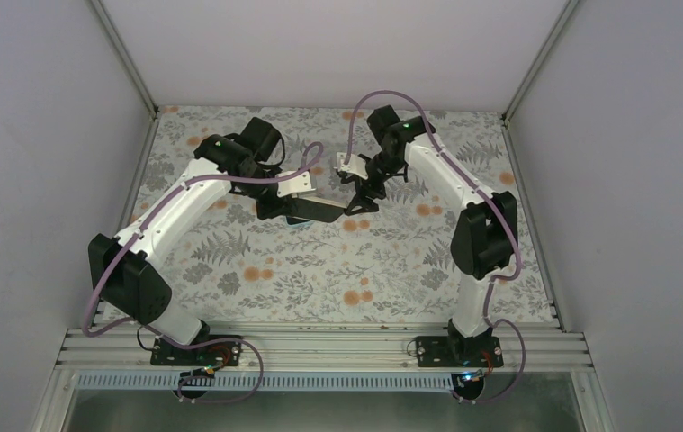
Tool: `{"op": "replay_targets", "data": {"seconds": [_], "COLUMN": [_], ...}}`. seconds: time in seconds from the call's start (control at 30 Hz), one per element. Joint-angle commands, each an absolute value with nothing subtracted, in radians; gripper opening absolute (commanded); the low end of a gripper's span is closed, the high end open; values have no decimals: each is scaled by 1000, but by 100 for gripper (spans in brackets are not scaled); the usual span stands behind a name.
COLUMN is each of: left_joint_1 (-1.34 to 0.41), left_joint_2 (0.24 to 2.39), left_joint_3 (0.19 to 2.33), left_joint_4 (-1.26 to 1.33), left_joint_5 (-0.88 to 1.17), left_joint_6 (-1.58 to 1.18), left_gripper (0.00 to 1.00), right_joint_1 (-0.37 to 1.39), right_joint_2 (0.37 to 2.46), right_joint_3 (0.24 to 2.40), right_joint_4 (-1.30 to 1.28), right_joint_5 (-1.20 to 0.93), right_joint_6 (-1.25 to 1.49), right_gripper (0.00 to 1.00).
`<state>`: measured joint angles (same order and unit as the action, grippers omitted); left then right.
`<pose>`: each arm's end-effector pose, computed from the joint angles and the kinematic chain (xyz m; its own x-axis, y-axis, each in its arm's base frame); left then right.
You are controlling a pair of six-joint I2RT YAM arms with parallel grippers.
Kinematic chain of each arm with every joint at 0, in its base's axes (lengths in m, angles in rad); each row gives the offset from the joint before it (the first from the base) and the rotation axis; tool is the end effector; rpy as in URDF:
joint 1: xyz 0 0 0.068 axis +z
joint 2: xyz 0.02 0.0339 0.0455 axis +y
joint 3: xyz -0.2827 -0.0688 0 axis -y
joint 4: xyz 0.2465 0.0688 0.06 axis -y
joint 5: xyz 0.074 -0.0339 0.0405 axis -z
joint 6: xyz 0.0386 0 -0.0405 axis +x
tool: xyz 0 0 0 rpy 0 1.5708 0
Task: Take the phone out of the phone case
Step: Pick up the phone at the center of the board, then remove the phone case from the phone.
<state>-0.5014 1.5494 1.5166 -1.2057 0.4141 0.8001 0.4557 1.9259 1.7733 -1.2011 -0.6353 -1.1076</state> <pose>0.2538 -0.1568 0.3447 -0.1792 0.8472 -0.5001 0.9814 0.1893 -0.0309 0.3434 0.1938 0.2978 0.0278 -0.7883 -0.6147 -0.9940 -0.0867 0.0662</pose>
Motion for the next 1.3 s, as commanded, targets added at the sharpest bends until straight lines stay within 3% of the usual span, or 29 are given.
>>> {"op": "replay_targets", "data": {"seconds": [0.0, 0.8, 1.27], "left_joint_1": [-511, -538, -538], "left_joint_2": [1554, 1549, 1579], "left_joint_3": [1535, 1537, 1563], "left_joint_4": [-1191, -1206, -1192], "left_joint_5": [444, 387, 362], "left_joint_6": [804, 791, 789], "left_gripper": [2, 2, 2], "right_joint_1": [451, 451, 455], "right_joint_2": [1943, 1983, 1939], "right_joint_3": [1808, 1846, 1746], "right_joint_4": [-1208, -1237, -1279], "right_joint_5": [-661, -648, -641], "right_joint_6": [-1115, -1130, -1173], "right_gripper": [97, 95, 93]}}
